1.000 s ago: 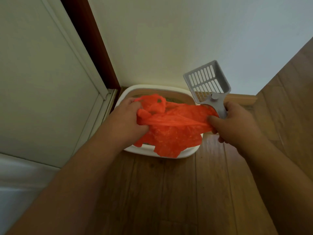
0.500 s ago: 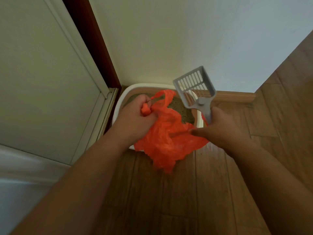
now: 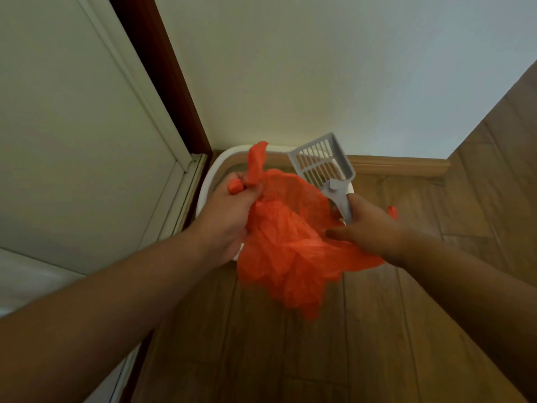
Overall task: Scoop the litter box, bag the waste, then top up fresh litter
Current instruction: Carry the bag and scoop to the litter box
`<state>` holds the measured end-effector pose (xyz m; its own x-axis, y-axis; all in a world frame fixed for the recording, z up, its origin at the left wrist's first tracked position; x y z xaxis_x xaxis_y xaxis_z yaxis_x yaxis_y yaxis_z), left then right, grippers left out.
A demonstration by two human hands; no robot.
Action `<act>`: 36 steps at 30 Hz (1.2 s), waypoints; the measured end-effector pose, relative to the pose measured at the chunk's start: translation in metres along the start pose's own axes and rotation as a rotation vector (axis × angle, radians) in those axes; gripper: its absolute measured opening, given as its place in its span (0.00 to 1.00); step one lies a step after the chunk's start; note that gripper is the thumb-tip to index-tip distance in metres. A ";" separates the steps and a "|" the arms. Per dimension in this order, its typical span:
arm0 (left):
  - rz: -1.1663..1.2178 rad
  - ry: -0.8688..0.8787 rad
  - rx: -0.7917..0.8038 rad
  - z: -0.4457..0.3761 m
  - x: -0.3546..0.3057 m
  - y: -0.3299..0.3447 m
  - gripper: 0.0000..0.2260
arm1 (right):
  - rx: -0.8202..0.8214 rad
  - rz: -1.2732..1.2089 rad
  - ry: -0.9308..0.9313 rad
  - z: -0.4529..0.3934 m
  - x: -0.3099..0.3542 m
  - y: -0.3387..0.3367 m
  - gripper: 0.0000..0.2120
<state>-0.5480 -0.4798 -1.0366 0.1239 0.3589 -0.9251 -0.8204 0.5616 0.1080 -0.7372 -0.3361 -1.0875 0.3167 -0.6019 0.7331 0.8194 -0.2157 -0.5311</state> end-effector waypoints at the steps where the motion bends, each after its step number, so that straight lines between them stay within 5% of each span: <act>1: 0.019 -0.008 -0.030 -0.004 0.008 -0.007 0.05 | 0.026 0.052 0.000 -0.005 -0.005 0.005 0.23; 6: -0.125 -0.066 -0.085 -0.015 0.067 -0.040 0.09 | 0.058 0.247 -0.036 -0.025 -0.015 0.027 0.14; 11: -0.989 0.159 0.096 -0.029 0.097 -0.060 0.22 | 0.018 0.376 -0.113 -0.045 -0.022 0.050 0.13; 15: -1.199 0.062 0.287 -0.037 0.116 -0.067 0.32 | -0.005 0.406 -0.149 -0.054 -0.027 0.065 0.12; 19: -1.337 0.469 0.037 -0.034 0.101 -0.069 0.48 | -0.122 0.331 -0.154 -0.055 -0.032 0.070 0.10; 21: -1.480 0.822 0.029 -0.026 0.088 -0.061 0.44 | -0.140 0.314 -0.144 -0.053 -0.037 0.072 0.11; 24: -1.704 1.258 0.238 -0.011 0.088 -0.042 0.25 | -0.141 0.313 -0.141 -0.051 -0.040 0.073 0.11; 27: -1.762 1.187 0.422 -0.006 0.101 -0.021 0.19 | -0.133 0.337 -0.143 -0.048 -0.039 0.072 0.10; 31: -1.961 0.887 0.745 -0.010 0.144 -0.014 0.39 | -0.148 0.331 -0.133 -0.047 -0.038 0.069 0.10; 36: -1.858 1.034 1.037 0.011 0.166 -0.006 0.17 | -0.213 0.279 -0.139 -0.045 -0.040 0.063 0.09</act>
<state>-0.5166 -0.4150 -1.1863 -0.3660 -0.9306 0.0056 0.2690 -0.1115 -0.9567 -0.7197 -0.3604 -1.1692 0.5878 -0.5532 0.5903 0.5790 -0.2219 -0.7846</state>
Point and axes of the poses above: each hand's wrist, its own z-axis away from the middle knuckle, its own y-axis out of the palm, x = y × z, the point moved 6 cm from there along -z, towards the middle knuckle, and after that the axes turned 2 degrees about y, right-handed, at the moved point
